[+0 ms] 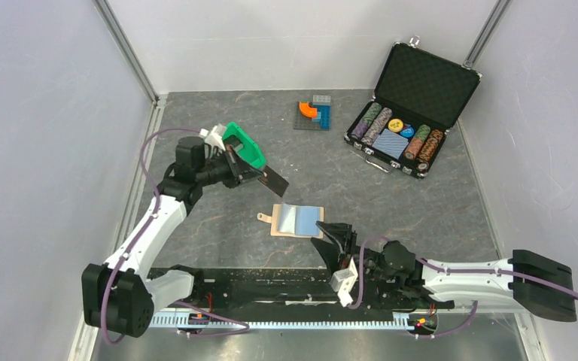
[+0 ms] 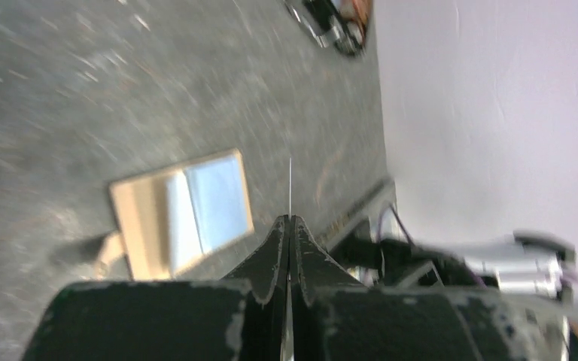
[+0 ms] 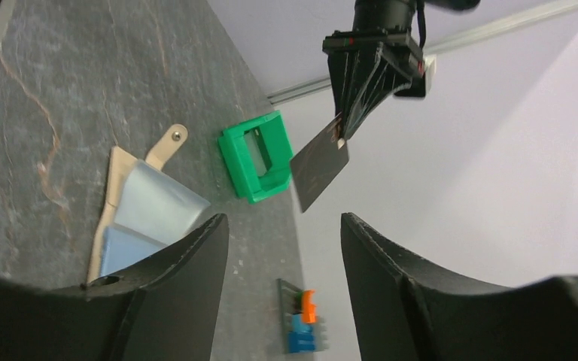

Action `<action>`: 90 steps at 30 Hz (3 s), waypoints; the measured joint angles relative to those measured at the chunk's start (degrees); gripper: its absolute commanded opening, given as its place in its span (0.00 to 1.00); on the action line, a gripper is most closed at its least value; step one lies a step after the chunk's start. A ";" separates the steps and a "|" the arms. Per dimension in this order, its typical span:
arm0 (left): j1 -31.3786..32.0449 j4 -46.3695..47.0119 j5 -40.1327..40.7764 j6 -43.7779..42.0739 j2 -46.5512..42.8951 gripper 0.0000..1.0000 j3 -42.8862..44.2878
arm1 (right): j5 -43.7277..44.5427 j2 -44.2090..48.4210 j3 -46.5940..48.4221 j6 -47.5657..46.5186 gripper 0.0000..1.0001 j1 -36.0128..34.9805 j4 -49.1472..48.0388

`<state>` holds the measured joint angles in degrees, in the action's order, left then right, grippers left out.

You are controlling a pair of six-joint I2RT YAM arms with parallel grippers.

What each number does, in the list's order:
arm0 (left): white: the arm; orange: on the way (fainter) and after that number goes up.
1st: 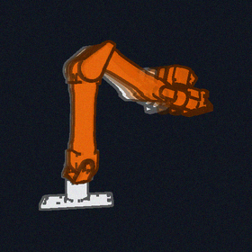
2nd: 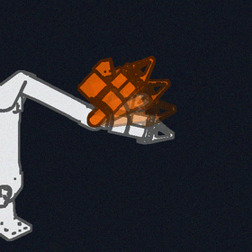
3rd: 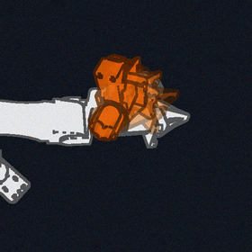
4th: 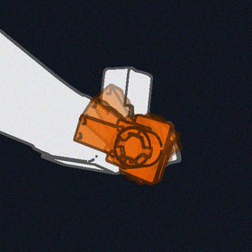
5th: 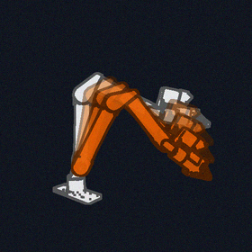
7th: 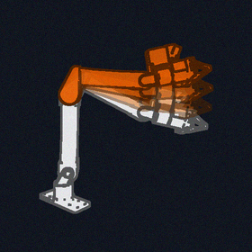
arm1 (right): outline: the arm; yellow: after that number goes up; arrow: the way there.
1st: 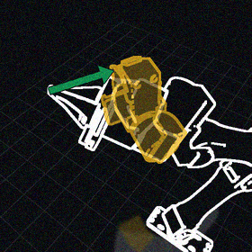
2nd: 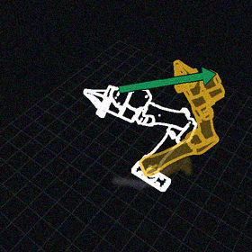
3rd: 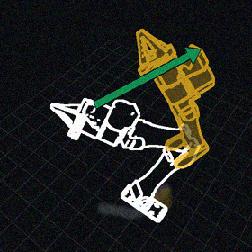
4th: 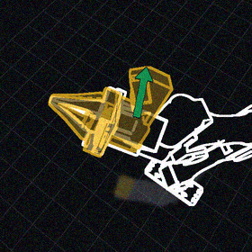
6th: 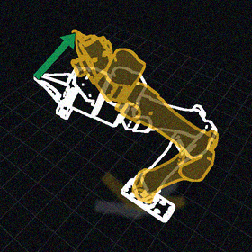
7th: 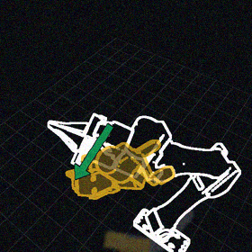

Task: Take the credit cards out of the card holder
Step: Place the credit card in the storage box.

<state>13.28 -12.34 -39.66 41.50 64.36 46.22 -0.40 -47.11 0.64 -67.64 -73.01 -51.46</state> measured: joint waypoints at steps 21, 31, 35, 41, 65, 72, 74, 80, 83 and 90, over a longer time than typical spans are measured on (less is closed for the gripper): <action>-4.33 16.39 54.42 7.21 2.25 0.02 -2.80 | 42.64 -6.19 14.03 64.50 0.98 0.00 18.56; -4.85 19.56 59.39 6.56 12.68 0.02 0.15 | 47.45 -5.95 15.54 69.64 0.98 0.00 25.68; -4.85 21.90 60.76 6.51 16.39 0.02 0.26 | 47.21 -4.46 15.63 69.66 0.98 0.00 26.05; -4.85 25.88 62.77 6.49 20.02 0.02 0.35 | 46.75 -2.27 15.63 69.66 0.98 0.00 26.38; -1.46 37.90 70.47 6.49 25.33 0.02 0.57 | 45.68 -2.34 16.00 69.07 0.98 0.00 26.80; 0.07 38.29 74.27 6.51 26.34 0.02 0.17 | 45.35 -2.62 16.20 69.05 0.98 0.00 26.82; 0.04 38.34 74.90 6.54 26.97 0.02 0.17 | 45.29 -2.73 16.31 69.05 0.98 0.00 26.82; 0.04 38.18 76.17 6.97 29.29 0.02 0.17 | 45.24 -2.86 17.09 68.63 0.98 0.00 26.93; 0.04 38.21 76.72 7.52 30.10 0.02 0.17 | 45.27 -2.97 17.29 68.46 0.98 0.00 26.95; 0.04 38.66 77.75 7.74 31.82 0.02 0.26 | 45.27 -4.26 18.14 67.49 0.98 0.00 26.97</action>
<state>13.32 26.33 38.09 49.23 96.18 46.48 44.86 -51.37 18.79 -0.14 -73.01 -24.49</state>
